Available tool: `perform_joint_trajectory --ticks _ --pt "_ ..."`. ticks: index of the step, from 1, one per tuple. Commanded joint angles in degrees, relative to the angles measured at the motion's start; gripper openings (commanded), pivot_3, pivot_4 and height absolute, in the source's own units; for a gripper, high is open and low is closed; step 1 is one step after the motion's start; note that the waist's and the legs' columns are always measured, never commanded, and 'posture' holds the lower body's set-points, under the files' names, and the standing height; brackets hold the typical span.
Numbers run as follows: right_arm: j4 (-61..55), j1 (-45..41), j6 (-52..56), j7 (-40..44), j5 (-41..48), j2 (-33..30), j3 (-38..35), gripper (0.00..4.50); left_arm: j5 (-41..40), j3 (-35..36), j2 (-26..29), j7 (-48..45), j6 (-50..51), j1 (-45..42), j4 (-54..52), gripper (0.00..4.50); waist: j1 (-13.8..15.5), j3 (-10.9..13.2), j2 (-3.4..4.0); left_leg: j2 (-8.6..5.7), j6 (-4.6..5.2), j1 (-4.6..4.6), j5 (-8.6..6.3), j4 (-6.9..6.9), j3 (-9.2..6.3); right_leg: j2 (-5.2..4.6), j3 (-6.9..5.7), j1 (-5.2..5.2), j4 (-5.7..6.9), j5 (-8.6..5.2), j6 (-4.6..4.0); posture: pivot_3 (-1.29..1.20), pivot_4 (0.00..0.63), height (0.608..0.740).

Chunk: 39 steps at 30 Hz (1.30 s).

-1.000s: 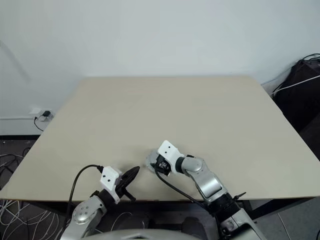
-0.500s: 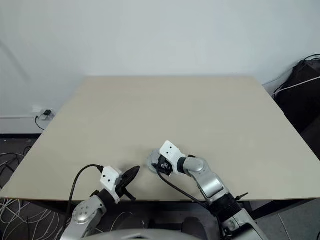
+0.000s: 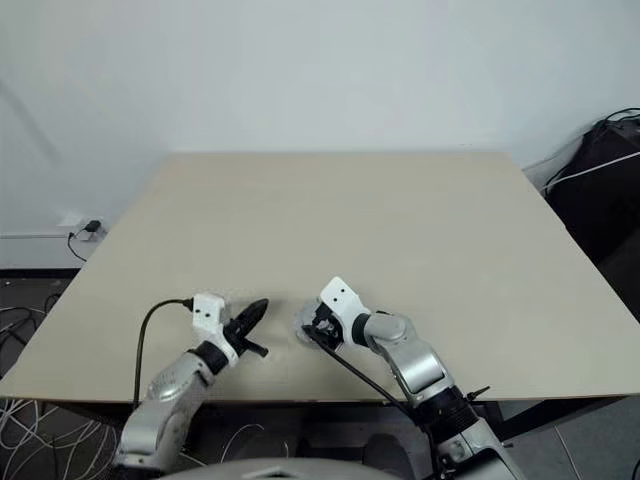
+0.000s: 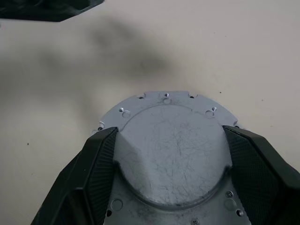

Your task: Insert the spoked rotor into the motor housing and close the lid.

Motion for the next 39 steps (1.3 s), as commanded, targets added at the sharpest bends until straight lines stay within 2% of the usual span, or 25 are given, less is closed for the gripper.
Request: perform_joint_trajectory --ticks 1,9,18,25,39 --pt "2.0 1.3 2.9 -0.2 -0.7 -0.2 1.2 3.19 -7.7 2.6 1.8 -3.6 10.0 -4.4 -0.8 0.00 0.0 0.0 -0.07 0.00 0.00 0.00 0.00 0.00 0.00 0.01 0.00 0.00 0.00 0.00 0.01 0.00 0.000 0.740" --pt "1.4 1.4 2.9 -0.6 -0.5 0.1 1.0 3.19 -11.6 4.4 3.1 -6.3 20.2 -14.6 5.4 0.00 -0.1 0.0 -0.19 -0.01 -0.03 0.02 0.02 0.01 -0.03 0.03 -0.02 0.01 0.01 0.08 0.12 0.00 0.000 0.740" --pt "0.5 1.8 3.0 -1.0 -0.4 0.1 0.9 3.19 -9.8 3.0 2.8 -7.5 25.8 -21.7 12.0 0.00 -0.1 0.1 -0.28 -0.01 -0.05 0.01 0.02 0.00 -0.04 0.04 -0.01 -0.01 0.00 0.14 0.21 0.00 0.000 0.740" --pt "0.3 2.1 2.9 -1.4 -0.4 0.1 0.8 3.19 -7.4 0.5 3.0 -7.2 29.5 -23.0 13.7 0.00 -0.1 0.1 -0.34 -0.01 -0.05 0.01 0.02 -0.01 -0.05 0.04 0.00 -0.01 0.00 0.16 0.24 0.00 0.000 0.740" --pt "1.6 3.2 -2.7 0.0 -3.8 -3.8 4.4 3.19 -6.5 0.1 2.8 -8.3 30.2 -22.9 13.6 0.00 0.1 0.1 -0.36 -0.06 -0.07 -0.01 -0.01 -0.05 -0.05 -0.03 0.00 -0.02 -0.06 0.17 0.19 0.00 0.000 0.740"
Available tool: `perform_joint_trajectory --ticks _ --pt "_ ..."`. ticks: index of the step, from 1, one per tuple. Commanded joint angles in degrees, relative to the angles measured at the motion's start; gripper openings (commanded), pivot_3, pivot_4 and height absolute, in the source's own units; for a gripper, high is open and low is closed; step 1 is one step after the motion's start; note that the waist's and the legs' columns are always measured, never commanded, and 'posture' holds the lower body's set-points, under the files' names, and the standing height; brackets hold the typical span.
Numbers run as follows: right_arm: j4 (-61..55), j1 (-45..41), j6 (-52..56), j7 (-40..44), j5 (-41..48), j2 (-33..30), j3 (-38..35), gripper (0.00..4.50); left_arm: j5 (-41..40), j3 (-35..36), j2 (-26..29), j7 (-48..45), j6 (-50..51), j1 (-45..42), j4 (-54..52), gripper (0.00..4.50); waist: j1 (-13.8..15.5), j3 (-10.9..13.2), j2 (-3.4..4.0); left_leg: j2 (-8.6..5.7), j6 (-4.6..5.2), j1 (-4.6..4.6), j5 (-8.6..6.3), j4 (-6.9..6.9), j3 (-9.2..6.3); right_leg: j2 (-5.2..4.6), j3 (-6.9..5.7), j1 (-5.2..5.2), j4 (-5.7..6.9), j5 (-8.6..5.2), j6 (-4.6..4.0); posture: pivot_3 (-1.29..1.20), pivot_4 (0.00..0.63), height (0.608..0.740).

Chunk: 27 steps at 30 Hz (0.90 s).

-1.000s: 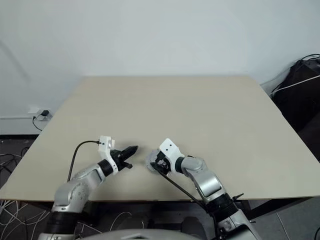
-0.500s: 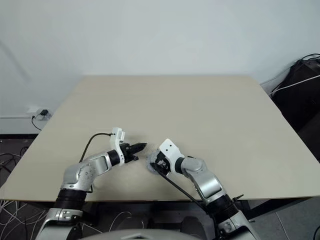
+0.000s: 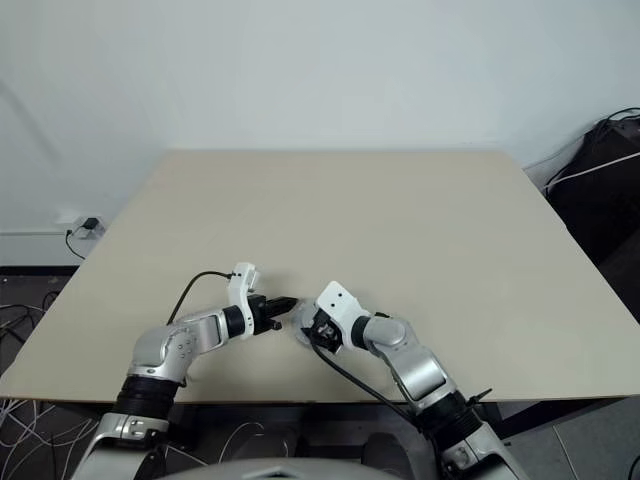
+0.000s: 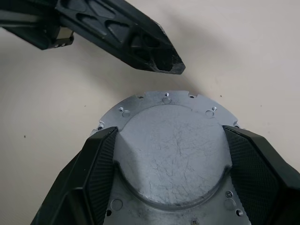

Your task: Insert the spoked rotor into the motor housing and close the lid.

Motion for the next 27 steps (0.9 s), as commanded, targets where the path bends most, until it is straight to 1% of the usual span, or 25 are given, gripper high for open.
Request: perform_joint_trajectory --ticks 1,12,18,20,22,27 --pt "3.3 1.7 1.3 0.9 -2.0 -1.5 2.0 3.19 0.3 -0.4 0.4 -1.0 0.5 -1.4 -0.8 0.00 0.0 0.0 0.00 0.00 0.00 0.00 0.00 0.00 0.00 0.00 0.00 0.00 0.00 0.00 0.00 0.00 0.000 0.740" --pt "3.0 2.0 0.9 0.1 -2.3 -0.7 1.8 3.19 2.7 -6.3 0.7 -1.9 4.8 -1.5 -1.6 0.00 0.0 -0.1 -0.03 0.00 0.00 0.01 0.00 0.01 -0.01 0.01 0.00 0.02 0.01 0.00 0.02 0.00 0.000 0.740" --pt "1.8 2.7 1.4 -0.4 -1.0 0.3 0.7 3.19 3.2 -7.0 0.4 -1.6 5.5 -0.7 -1.8 0.00 0.1 -0.3 -0.03 0.00 0.00 0.03 0.00 0.01 -0.01 0.01 0.00 0.04 0.01 -0.02 0.04 0.00 0.000 0.740" --pt "1.2 2.8 2.3 -1.2 0.4 1.5 -1.1 3.93 3.3 -7.0 0.3 -1.6 5.5 -0.5 -1.9 0.00 0.0 -0.3 -0.07 0.01 0.00 0.03 0.00 0.00 -0.02 0.01 0.00 0.04 0.01 -0.02 0.04 0.00 0.000 0.740" --pt "0.5 2.8 2.6 -1.3 1.3 2.2 -2.2 4.45 3.4 -7.0 0.1 -1.6 5.6 -0.3 -2.0 0.00 -0.1 -0.3 -0.07 0.02 0.00 0.03 0.00 0.00 -0.03 0.02 -0.01 0.03 0.02 -0.02 0.03 0.00 0.000 0.740" --pt "-2.9 3.2 3.3 -1.9 2.8 2.9 -4.6 4.45 3.7 -6.8 -0.2 -1.8 5.4 -0.2 -2.0 0.00 0.1 -0.3 -0.07 0.01 0.00 0.03 0.00 0.03 -0.03 0.02 0.00 0.05 0.02 -0.02 0.04 0.00 0.000 0.740"
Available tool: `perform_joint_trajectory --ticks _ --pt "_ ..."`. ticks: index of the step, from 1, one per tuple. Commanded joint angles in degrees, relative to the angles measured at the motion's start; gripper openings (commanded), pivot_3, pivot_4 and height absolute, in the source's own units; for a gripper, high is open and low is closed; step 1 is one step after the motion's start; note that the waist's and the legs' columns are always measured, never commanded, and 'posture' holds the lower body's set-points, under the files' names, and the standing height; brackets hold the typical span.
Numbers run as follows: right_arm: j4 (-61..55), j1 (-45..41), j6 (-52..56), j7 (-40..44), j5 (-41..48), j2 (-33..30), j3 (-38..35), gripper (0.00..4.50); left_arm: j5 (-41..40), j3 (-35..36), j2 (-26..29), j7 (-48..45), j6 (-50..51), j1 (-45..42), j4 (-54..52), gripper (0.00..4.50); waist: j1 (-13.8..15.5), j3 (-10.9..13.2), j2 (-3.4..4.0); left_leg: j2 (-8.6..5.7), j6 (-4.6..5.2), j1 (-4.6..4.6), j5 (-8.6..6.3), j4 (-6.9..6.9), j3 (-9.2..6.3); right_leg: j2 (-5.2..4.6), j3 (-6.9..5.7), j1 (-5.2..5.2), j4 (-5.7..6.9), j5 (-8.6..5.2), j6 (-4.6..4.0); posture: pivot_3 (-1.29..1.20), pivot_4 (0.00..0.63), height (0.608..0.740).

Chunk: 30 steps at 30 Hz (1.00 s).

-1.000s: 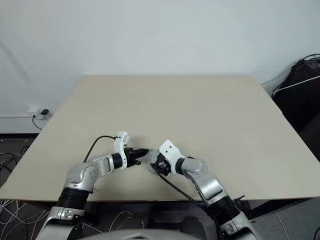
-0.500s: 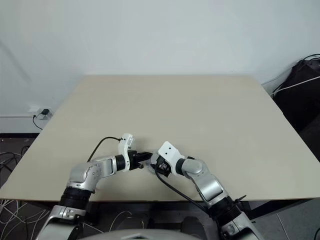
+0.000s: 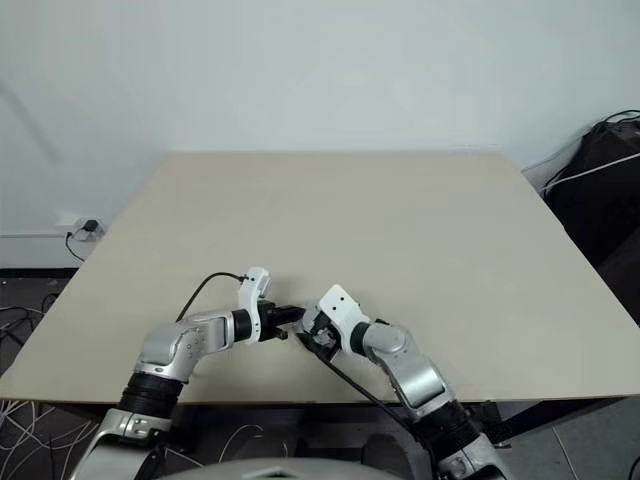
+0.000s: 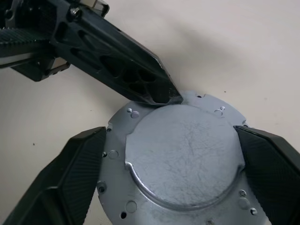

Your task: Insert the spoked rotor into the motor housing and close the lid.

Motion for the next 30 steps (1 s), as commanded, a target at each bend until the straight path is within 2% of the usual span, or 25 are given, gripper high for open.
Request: perform_joint_trajectory --ticks 1,11,18,23,26,30 --pt "-2.2 0.7 1.5 -0.4 1.2 0.0 -1.8 4.45 0.3 -2.1 -0.4 -0.8 1.5 0.6 -0.7 0.00 0.1 0.0 0.00 0.00 0.00 0.00 0.00 0.00 0.00 0.00 0.00 0.00 0.00 0.00 0.00 0.00 0.000 0.740" --pt "-11.4 4.0 2.6 -1.2 5.4 -1.7 -8.5 4.45 1.0 -2.3 -0.6 -1.7 1.0 0.4 -0.5 0.00 0.3 0.1 0.00 -0.01 0.00 -0.04 0.00 -0.01 0.00 -0.02 -0.01 -0.04 -0.01 -0.01 0.00 0.00 0.000 0.740" --pt "-18.1 9.8 8.7 -2.4 12.4 -1.7 -15.3 4.45 1.2 -2.6 -0.7 -2.4 0.6 0.2 -0.4 0.00 0.5 0.1 -0.07 -0.01 0.01 -0.12 -0.01 -0.02 0.00 -0.03 0.00 -0.10 -0.02 -0.01 0.00 0.00 0.000 0.740" --pt "-17.7 11.4 22.1 -10.6 18.3 5.4 -22.0 4.45 1.3 -2.7 -0.8 -2.8 0.1 0.2 -0.5 0.00 0.6 0.2 -0.06 0.00 0.01 -0.13 -0.01 -0.02 0.02 -0.04 0.03 -0.13 0.01 -0.06 -0.11 0.00 0.000 0.740" --pt "-16.6 10.3 30.5 -13.8 25.3 11.9 -28.9 4.45 1.5 -2.7 -1.0 -2.7 -0.6 0.4 -0.7 0.00 0.7 0.2 -0.05 0.00 0.01 -0.15 -0.01 -0.02 0.02 -0.04 0.04 -0.15 0.01 -0.02 -0.16 0.00 0.000 0.740" --pt "-14.3 8.0 37.5 -16.8 31.2 16.8 -35.9 4.45 1.5 -2.9 -1.2 -2.7 -0.6 0.6 -1.0 0.00 0.7 0.2 -0.01 -0.01 0.02 -0.16 -0.01 -0.03 0.07 -0.04 0.08 -0.17 0.00 0.07 -0.29 0.00 0.000 0.740"
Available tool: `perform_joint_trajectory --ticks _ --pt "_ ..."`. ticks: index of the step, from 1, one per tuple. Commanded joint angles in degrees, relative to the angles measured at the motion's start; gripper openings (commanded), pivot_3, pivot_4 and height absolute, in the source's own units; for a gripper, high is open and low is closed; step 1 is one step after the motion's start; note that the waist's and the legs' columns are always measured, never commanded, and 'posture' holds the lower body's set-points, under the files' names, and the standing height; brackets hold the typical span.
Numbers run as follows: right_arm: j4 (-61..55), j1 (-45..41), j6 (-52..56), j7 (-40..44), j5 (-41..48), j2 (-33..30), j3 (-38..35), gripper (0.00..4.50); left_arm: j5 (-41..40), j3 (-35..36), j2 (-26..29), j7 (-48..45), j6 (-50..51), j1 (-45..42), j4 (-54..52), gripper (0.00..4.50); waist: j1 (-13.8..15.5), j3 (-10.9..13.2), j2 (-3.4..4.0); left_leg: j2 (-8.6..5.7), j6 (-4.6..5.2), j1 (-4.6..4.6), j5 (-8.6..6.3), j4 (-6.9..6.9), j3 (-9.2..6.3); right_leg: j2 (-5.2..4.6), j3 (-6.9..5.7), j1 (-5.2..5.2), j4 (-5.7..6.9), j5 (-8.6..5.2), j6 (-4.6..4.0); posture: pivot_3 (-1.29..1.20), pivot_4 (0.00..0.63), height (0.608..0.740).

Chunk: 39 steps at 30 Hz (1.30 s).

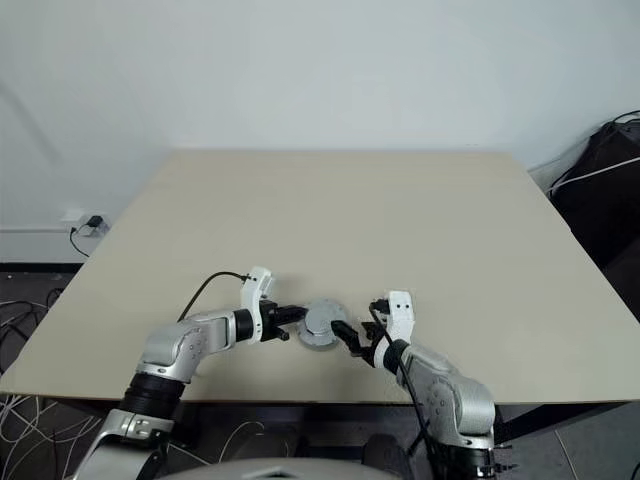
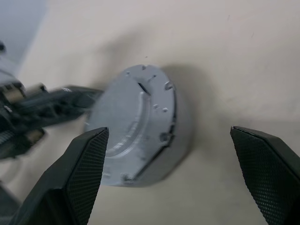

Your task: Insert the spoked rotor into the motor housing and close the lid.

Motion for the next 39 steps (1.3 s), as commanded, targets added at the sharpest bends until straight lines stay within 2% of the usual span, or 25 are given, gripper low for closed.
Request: perform_joint_trajectory --ticks 1,4,14,19,24,29,33,39 --pt "1.4 -2.8 5.1 -2.5 5.8 2.8 -5.8 4.45 0.3 -2.4 -0.5 -1.1 0.4 0.5 -0.8 0.00 0.0 0.0 0.00 0.00 0.00 0.00 0.00 0.00 0.00 0.00 -0.01 0.00 0.00 0.00 0.00 0.00 0.000 0.740" --pt "3.1 -4.2 7.3 -4.1 7.9 4.1 -8.0 4.45 0.4 -2.5 -0.5 -1.2 0.2 0.5 -0.7 0.00 0.0 0.0 0.04 -0.01 0.01 0.00 0.00 -0.02 0.01 0.00 -0.01 0.00 -0.01 0.04 0.02 0.00 0.000 0.740" --pt "9.3 -5.5 7.7 -6.8 10.2 5.5 -7.0 4.45 0.8 -2.2 -0.6 -1.4 -0.3 0.5 -0.6 0.00 -0.6 -0.1 0.18 0.01 0.01 0.05 0.00 0.00 0.04 0.02 0.02 0.02 0.01 -0.08 0.08 0.00 0.000 0.740" --pt "9.0 -5.3 11.1 -4.5 17.1 7.0 -7.3 4.45 1.1 -2.1 -0.4 -1.6 -0.2 0.7 -0.6 0.00 -0.9 -0.2 0.27 0.02 0.01 0.05 0.01 0.00 0.03 0.02 0.02 0.03 0.00 -0.14 0.16 0.00 0.000 0.740" --pt "9.3 -5.7 13.1 -5.0 20.4 7.0 -6.7 4.45 1.2 -2.0 -0.5 -1.6 -0.2 0.7 -0.7 0.00 -0.9 -0.2 0.33 0.00 0.02 0.01 0.00 -0.01 0.03 -0.01 0.03 0.00 0.00 -0.13 0.15 0.00 0.000 0.740" --pt "12.7 -7.0 9.9 -8.6 19.4 8.6 -7.6 4.45 1.3 -2.1 -0.6 -1.7 -0.3 0.7 -0.7 0.00 -0.9 -0.2 0.35 0.00 0.02 0.01 0.00 -0.03 0.03 0.00 0.02 -0.01 0.00 -0.13 0.18 0.00 0.000 0.740" --pt "15.1 -8.2 7.0 -11.4 22.8 10.7 -9.7 4.45 1.5 -2.1 -0.6 -1.7 -0.4 0.7 -0.7 0.00 -1.0 -0.2 0.35 0.01 0.02 0.03 0.00 -0.01 0.03 0.01 0.05 0.00 0.00 -0.16 0.15 0.00 0.000 0.740" --pt "16.1 -8.6 4.4 -13.1 28.6 11.0 -8.9 4.45 1.6 -2.0 -0.6 -1.6 -0.3 0.8 -0.9 0.00 -1.2 -0.2 0.36 0.01 0.02 0.03 0.01 0.00 0.03 0.00 0.07 0.00 0.01 -0.14 0.14 0.00 0.000 0.740"
